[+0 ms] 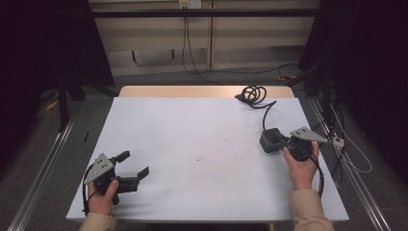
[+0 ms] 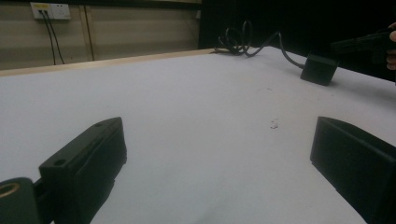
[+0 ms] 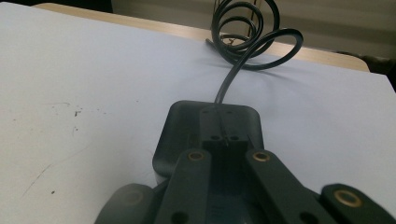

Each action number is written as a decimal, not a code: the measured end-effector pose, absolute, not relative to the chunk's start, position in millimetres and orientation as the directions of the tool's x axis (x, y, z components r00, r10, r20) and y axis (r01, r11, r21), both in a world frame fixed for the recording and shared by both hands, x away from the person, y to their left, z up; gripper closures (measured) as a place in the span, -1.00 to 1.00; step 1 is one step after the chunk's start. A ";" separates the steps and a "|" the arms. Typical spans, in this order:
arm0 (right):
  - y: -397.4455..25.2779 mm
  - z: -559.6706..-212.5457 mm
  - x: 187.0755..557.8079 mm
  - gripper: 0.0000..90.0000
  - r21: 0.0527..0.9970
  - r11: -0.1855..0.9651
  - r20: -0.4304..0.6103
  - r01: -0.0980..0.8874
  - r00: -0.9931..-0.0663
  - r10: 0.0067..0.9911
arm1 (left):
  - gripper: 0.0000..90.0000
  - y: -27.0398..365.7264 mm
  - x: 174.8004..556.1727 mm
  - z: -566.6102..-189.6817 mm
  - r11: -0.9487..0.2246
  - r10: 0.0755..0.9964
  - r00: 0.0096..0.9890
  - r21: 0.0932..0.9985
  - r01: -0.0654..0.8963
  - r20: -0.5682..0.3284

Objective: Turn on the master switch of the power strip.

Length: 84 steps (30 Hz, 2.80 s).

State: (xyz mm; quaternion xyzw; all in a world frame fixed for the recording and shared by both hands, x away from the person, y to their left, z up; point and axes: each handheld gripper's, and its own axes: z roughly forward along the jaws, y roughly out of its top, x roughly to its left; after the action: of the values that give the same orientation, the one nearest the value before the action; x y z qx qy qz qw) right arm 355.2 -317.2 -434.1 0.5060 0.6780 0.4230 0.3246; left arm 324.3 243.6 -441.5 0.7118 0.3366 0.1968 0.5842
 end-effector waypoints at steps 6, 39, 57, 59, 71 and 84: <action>-318.1 -435.6 354.8 1.00 0.905 0.125 -0.007 0.406 -0.279 0.960 | -0.93 243.9 323.8 -441.4 -0.091 0.710 0.696 0.965 0.248 -0.112; -317.1 -436.1 354.5 1.00 0.903 0.124 -0.008 0.411 -0.274 0.962 | -0.93 243.4 323.2 -441.4 -0.092 0.708 0.697 0.965 0.246 -0.110; -314.3 -435.3 354.4 1.00 0.899 0.140 -0.028 0.415 -0.264 0.964 | -0.93 243.7 323.2 -441.9 -0.090 0.710 0.695 0.964 0.250 -0.114; -314.3 -435.4 354.3 1.00 0.899 0.139 -0.027 0.415 -0.263 0.964 | -0.93 243.7 323.1 -441.9 -0.088 0.710 0.694 0.964 0.251 -0.116; -311.3 -435.5 353.9 1.00 0.895 0.154 -0.046 0.420 -0.256 0.965 | -0.93 243.4 323.5 -441.8 -0.090 0.709 0.696 0.964 0.249 -0.113; -311.8 -435.3 354.2 1.00 0.895 0.144 -0.036 0.422 -0.255 0.966 | -0.93 246.4 321.3 -441.2 -0.094 0.711 0.695 0.965 0.247 -0.108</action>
State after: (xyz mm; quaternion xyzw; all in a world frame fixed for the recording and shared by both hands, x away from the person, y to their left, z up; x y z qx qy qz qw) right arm 354.2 -311.8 -435.3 0.5113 0.6790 0.4079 0.3334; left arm 321.3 246.4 -441.2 0.7124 0.3360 0.1990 0.5831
